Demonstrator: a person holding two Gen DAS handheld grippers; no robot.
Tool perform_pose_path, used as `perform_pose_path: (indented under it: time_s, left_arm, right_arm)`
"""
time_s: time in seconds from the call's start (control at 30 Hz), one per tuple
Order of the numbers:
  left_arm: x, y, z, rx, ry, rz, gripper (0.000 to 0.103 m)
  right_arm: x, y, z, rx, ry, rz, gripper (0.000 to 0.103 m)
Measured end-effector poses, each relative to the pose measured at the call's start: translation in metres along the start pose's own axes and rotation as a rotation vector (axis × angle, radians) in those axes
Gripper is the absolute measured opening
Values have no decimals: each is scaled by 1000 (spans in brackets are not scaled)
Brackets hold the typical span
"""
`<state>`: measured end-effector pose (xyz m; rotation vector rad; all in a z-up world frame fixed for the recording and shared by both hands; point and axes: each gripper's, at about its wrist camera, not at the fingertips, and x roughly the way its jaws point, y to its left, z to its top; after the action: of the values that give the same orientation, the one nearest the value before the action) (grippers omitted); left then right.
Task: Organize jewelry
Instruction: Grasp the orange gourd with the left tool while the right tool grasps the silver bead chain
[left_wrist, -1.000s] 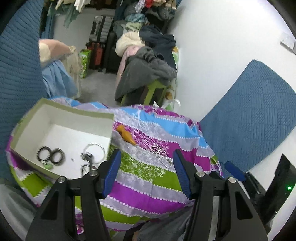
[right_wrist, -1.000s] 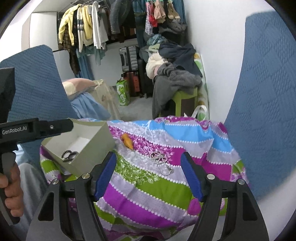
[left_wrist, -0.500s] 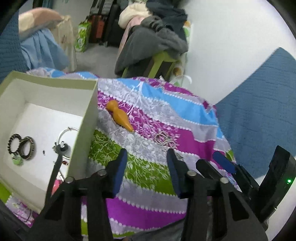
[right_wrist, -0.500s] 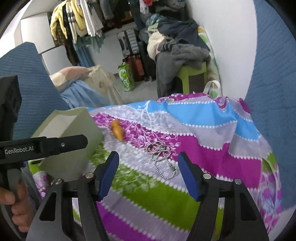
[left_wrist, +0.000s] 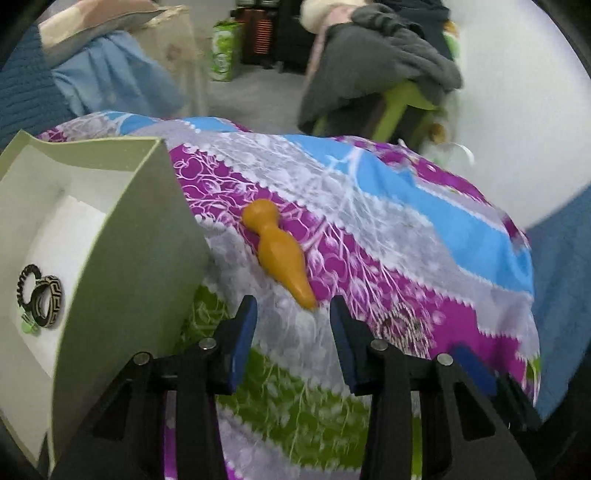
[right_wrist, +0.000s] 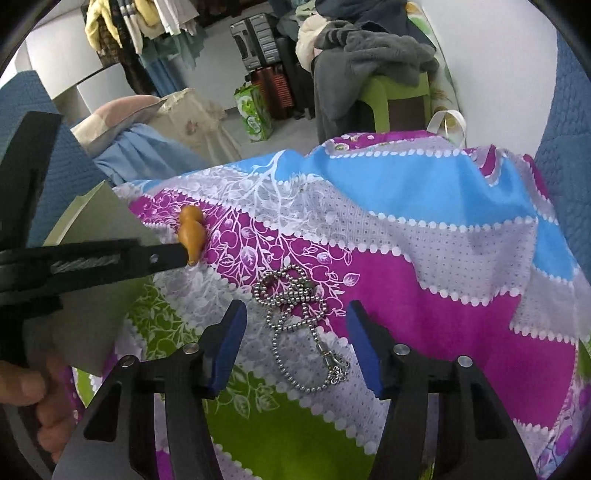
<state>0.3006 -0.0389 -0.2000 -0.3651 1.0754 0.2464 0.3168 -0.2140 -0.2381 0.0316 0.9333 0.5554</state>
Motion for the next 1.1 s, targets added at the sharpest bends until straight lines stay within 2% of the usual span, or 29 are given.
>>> perform_pose_path:
  time_s: [0.37,0.47,0.5,0.53,0.77,0.83,0.9,0.93,0.97,1.1]
  left_arm:
    - [34,-7,25,6,-21,78,42]
    - [42,-4,28,2,-7,66,40]
    - [42,-3,28,10,-14,64,32]
    - [41,-2,28,17,-16,58,29]
    - [31,2,23,43,-7,-7,29]
    - [26,1,20,59,-17,-10,29]
    - [22,1,19,67,-22,-12,29]
    - [21,2,18,63,-18,-21,29]
    - [21,2,18,60,-15,-28,29]
    - [16,3,12,67,-5,-62,29]
  right_arm:
    - [16,-3,1,-22,26,-10,54]
    - [21,0,2,-57,22,-19,54]
    - [22,1,2,-65,25,-22,54]
    - [24,2,2,-76,24,-27,55]
    - [36,20,5,-208,6,-75,54]
    - [39,28,4,-262,0,-100,49]
    - [40,33,3,-275,-3,-89,25]
    - [41,34,3,-275,-3,-96,19]
    - [41,35,3,-268,3,-96,10]
    - [38,38,3,-243,18,-111,6]
